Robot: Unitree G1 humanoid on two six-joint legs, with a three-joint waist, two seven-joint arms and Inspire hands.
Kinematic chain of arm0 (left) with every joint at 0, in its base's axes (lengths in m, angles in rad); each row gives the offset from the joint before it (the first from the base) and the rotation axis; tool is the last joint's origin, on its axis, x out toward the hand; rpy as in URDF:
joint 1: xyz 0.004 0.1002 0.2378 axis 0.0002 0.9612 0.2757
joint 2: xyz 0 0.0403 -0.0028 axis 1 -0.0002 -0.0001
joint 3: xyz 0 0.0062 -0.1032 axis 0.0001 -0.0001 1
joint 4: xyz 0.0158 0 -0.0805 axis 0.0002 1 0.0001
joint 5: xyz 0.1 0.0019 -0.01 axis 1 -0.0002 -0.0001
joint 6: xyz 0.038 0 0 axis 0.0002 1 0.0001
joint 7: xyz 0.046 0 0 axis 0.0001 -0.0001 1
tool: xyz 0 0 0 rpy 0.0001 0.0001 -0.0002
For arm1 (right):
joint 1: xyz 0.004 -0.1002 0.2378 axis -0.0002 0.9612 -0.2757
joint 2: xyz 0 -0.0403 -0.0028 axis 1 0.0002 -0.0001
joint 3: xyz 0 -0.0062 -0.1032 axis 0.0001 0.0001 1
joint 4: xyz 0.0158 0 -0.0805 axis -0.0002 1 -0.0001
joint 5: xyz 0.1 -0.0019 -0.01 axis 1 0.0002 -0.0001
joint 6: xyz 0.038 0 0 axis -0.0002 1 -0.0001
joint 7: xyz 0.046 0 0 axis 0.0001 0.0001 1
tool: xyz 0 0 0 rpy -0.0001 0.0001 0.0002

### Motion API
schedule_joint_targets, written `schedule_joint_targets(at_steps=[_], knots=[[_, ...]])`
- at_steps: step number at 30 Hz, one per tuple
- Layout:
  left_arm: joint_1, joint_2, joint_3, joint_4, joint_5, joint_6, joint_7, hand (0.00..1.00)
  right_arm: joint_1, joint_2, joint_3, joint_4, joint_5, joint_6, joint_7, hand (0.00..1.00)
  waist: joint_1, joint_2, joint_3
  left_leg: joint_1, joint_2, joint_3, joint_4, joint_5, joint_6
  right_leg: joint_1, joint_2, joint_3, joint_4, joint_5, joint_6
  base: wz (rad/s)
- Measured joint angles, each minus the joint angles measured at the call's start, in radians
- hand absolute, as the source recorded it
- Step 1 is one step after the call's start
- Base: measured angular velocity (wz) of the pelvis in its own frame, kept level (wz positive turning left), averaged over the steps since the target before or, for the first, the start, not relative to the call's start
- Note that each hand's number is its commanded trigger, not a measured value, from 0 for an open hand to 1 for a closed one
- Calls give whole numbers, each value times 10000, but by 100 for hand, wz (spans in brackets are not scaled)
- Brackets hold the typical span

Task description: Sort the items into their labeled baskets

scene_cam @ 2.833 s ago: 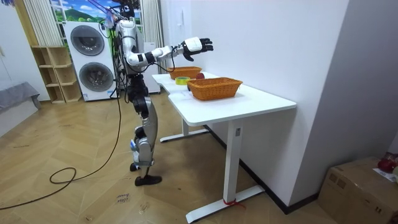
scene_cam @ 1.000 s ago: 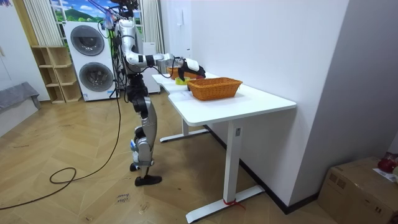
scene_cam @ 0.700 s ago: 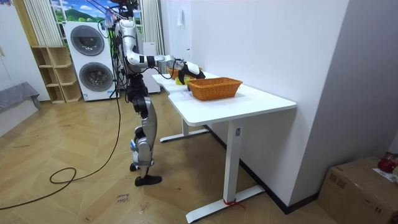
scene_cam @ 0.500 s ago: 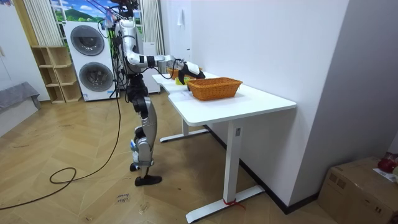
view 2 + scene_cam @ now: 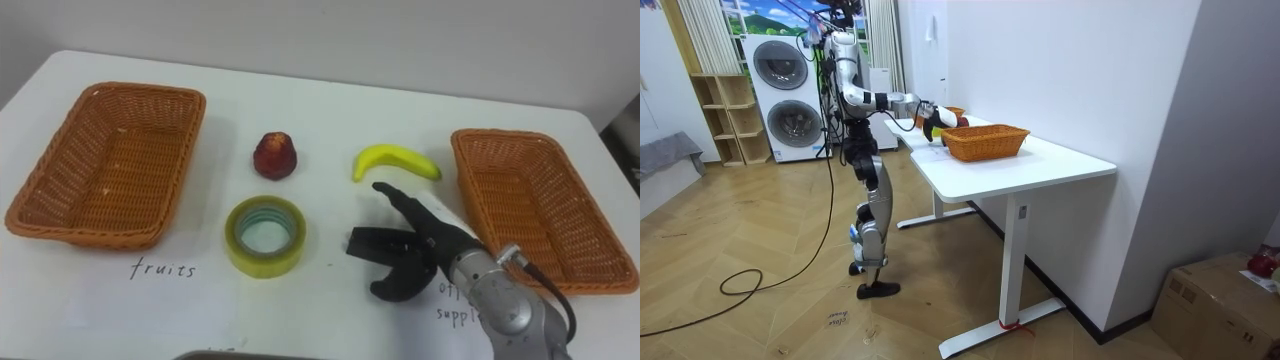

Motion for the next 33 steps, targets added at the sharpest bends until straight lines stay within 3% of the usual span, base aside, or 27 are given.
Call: schedule_joint_targets(at_steps=[9,17,22,33], knots=[[-58,38,-23,-5,-5,-1,3,0,-19,-37,74,267,-46,10,84,0,18,-66,-20,9,6,8,-1,1,0,-6,18,3,-2,1,-2,0],[-109,147,-609,-106,-9,12,53,0,-28,-80,325,272,-70,105,41,0,35,-106,-31,29,13,20,8,0,0,8,23,-10,-3,35,-15,0],[-139,191,-1006,-103,-10,18,296,0,-31,-90,579,369,-106,176,-141,0,24,-129,-15,42,17,28,-5,-1,0,50,65,-6,0,67,-28,0],[-137,182,-1180,-107,-4,195,615,0,-64,-83,699,472,-416,195,-227,0,31,-263,23,14,34,22,41,-1,-1,40,82,4,-5,107,-46,0]])
